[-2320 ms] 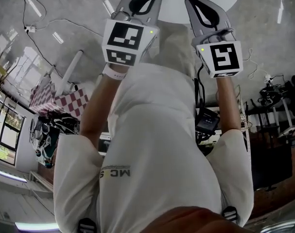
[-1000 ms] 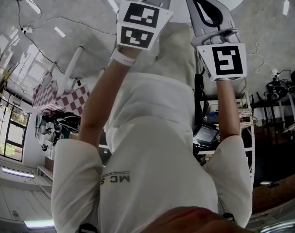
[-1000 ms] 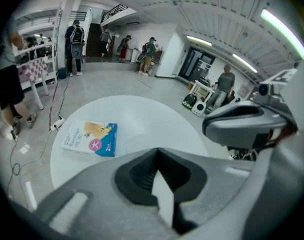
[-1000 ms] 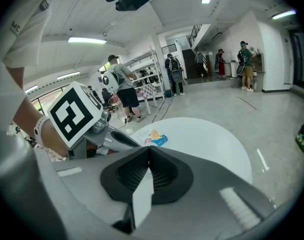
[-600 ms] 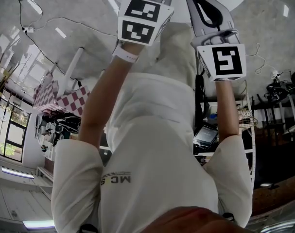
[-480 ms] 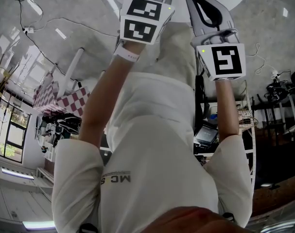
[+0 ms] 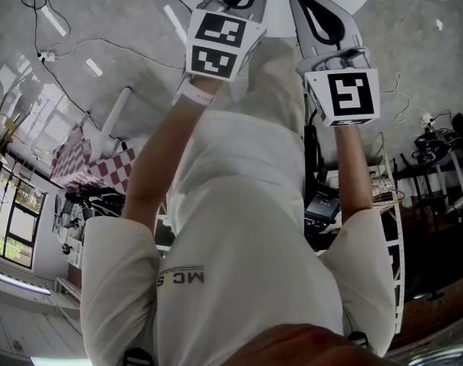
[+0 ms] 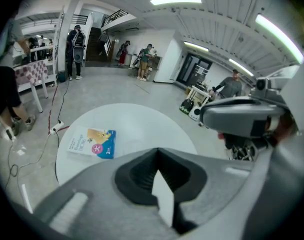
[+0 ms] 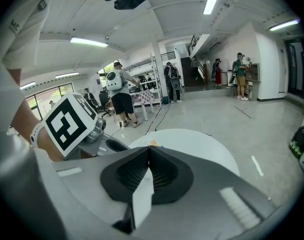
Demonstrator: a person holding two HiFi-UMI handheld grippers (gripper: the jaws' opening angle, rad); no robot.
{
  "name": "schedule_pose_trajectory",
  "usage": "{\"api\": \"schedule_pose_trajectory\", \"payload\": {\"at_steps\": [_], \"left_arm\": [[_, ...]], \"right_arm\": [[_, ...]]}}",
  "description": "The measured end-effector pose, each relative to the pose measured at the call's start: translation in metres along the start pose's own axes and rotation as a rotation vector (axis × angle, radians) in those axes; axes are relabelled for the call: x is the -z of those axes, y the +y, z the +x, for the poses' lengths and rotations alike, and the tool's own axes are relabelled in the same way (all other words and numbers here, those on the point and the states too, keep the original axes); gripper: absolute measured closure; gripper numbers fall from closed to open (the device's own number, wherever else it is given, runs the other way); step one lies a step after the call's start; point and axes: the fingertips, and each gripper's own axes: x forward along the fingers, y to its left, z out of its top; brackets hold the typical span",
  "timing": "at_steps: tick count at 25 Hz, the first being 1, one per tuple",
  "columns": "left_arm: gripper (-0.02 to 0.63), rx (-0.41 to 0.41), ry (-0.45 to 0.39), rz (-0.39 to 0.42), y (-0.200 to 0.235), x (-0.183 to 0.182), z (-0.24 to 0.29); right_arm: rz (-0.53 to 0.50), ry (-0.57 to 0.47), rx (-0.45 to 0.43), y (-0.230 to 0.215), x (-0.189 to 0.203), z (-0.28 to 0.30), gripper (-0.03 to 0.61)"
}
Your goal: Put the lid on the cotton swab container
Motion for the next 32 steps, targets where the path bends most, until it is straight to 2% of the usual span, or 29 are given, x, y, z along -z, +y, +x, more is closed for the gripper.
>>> {"api": "schedule_pose_trajectory", "payload": {"at_steps": [8,23,32], "left_arm": [[0.615,0.007,-0.051,0.021,-0.017,-0.018,-0.055],[0.615,-0.06,-0.261,0.063,-0.056,-0.082,-0.2],[0.615,-0.103,-0.39,0.093,-0.086,-0.115,-0.283]], "right_arm": [[-0.031,-0.027,0.019,0.021,-0.029,-0.028,0.578],[-0.133,-0.107,0.05,0.064,-0.097,-0.117,0.578],[-0.14,-0.195,0.076,0.087,-0.141,-0.174,0.578]]}}
